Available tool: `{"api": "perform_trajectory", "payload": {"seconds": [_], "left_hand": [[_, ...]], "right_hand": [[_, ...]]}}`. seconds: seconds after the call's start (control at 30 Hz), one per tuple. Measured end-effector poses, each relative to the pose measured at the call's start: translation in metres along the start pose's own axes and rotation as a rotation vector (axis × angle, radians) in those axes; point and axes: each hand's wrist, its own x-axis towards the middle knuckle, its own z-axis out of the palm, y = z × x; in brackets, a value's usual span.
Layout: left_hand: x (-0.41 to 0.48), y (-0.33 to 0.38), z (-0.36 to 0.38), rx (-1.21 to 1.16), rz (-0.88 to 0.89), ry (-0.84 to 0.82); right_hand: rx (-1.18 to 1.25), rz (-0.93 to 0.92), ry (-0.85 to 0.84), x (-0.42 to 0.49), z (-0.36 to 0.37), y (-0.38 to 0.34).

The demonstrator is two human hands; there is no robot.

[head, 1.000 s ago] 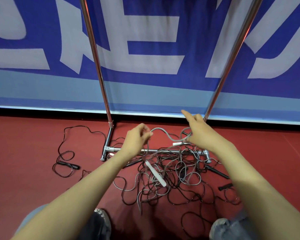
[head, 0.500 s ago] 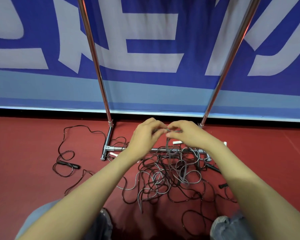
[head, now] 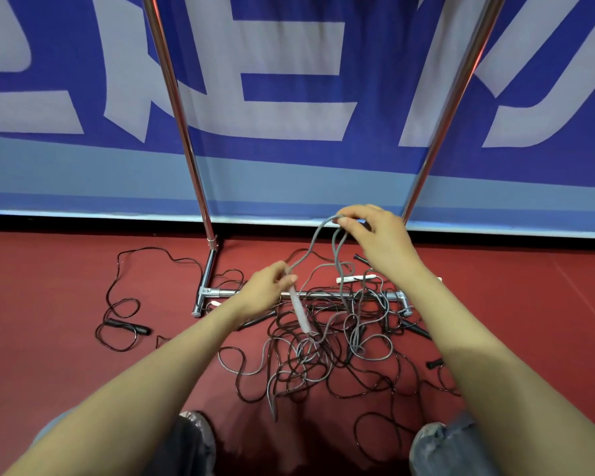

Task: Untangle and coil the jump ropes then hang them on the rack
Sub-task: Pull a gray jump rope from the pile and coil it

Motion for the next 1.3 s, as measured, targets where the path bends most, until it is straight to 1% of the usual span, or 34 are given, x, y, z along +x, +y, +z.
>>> {"api": "perform_trajectory", "payload": {"seconds": [0.07,0.1,0.17,0.2,0.23,0.27,0.33,0.4,0.47,0.53,0.6,0.63,0.67,0.7,0.77,0.8,0.83,0.87,0.9,0.93,0.97,1.0,1.03,1.07,1.13,1.2,1.3], "left_hand": [[0.002,0.003,-0.004,-0.200,0.006,0.163],[0.003,0.006,-0.007,-0.326,0.002,0.258],[0.005,0.014,-0.013,-0.548,-0.017,0.432],[0.005,0.018,-0.016,-0.586,-0.021,0.493],[0.004,0.023,-0.018,-0.571,-0.013,0.524],[0.004,0.026,-0.019,-0.521,0.009,0.530],[0.001,0.033,-0.017,-0.387,0.071,0.481],[0.002,0.036,-0.011,-0.208,0.135,0.391],[0.001,0.040,-0.003,-0.028,0.208,0.279],[-0.001,0.046,0.005,0.001,0.261,0.213],[-0.002,0.052,0.005,0.027,0.284,0.271],[-0.002,0.054,0.002,0.015,0.282,0.323],[-0.002,0.057,-0.003,-0.046,0.273,0.368],[-0.002,0.060,-0.010,-0.131,0.255,0.413],[-0.001,0.066,-0.028,-0.326,0.206,0.507],[-0.002,0.067,-0.036,-0.421,0.181,0.558],[-0.003,0.066,-0.043,-0.489,0.153,0.602],[-0.004,0.063,-0.049,-0.501,0.130,0.621],[-0.005,0.057,-0.054,-0.392,0.096,0.602],[-0.007,0.053,-0.056,-0.212,0.044,0.535],[-0.009,0.048,-0.056,-0.036,-0.031,0.436],[-0.009,0.041,-0.052,0.087,-0.111,0.329],[-0.010,0.040,-0.047,0.149,-0.162,0.253],[-0.010,0.041,-0.042,0.182,-0.156,0.229],[-0.010,0.047,-0.032,0.191,-0.016,0.240],[-0.009,0.055,-0.025,0.167,0.101,0.194],[-0.008,0.061,-0.015,0.189,0.187,0.162]], "right_hand": [[-0.050,0.038,-0.010,0.002,0.000,0.002],[-0.122,0.058,-0.056,0.003,0.000,0.004],[-0.314,0.130,-0.225,0.004,0.001,0.012],[-0.383,0.163,-0.295,0.003,0.002,0.017],[-0.416,0.177,-0.325,0.002,0.005,0.021],[-0.415,0.176,-0.318,0.002,0.007,0.025],[-0.333,0.165,-0.258,0.002,0.009,0.025],[-0.235,0.124,-0.222,0.002,0.009,0.020],[-0.169,0.052,-0.236,0.001,0.010,0.012],[-0.100,-0.017,-0.261,-0.003,0.012,0.006],[-0.044,-0.035,-0.270,-0.004,0.015,0.003],[-0.045,-0.024,-0.287,-0.004,0.015,0.004],[-0.075,0.001,-0.331,-0.003,0.016,0.008],[-0.134,0.038,-0.404,-0.003,0.016,0.013],[-0.329,0.115,-0.599,-0.004,0.017,0.027],[-0.429,0.148,-0.669,-0.004,0.018,0.035],[-0.498,0.177,-0.692,-0.005,0.018,0.042],[-0.523,0.209,-0.664,-0.004,0.017,0.048],[-0.503,0.239,-0.606,-0.003,0.016,0.053],[-0.462,0.253,-0.538,-0.001,0.014,0.056],[-0.434,0.250,-0.474,0.001,0.013,0.058],[-0.424,0.229,-0.424,0.002,0.013,0.059],[-0.435,0.195,-0.397,0.003,0.013,0.059],[-0.451,0.148,-0.391,0.004,0.014,0.057],[-0.432,0.043,-0.427,0.003,0.020,0.049],[-0.356,-0.039,-0.438,0.002,0.026,0.041],[-0.264,-0.122,-0.334,0.003,0.031,0.030]]}}
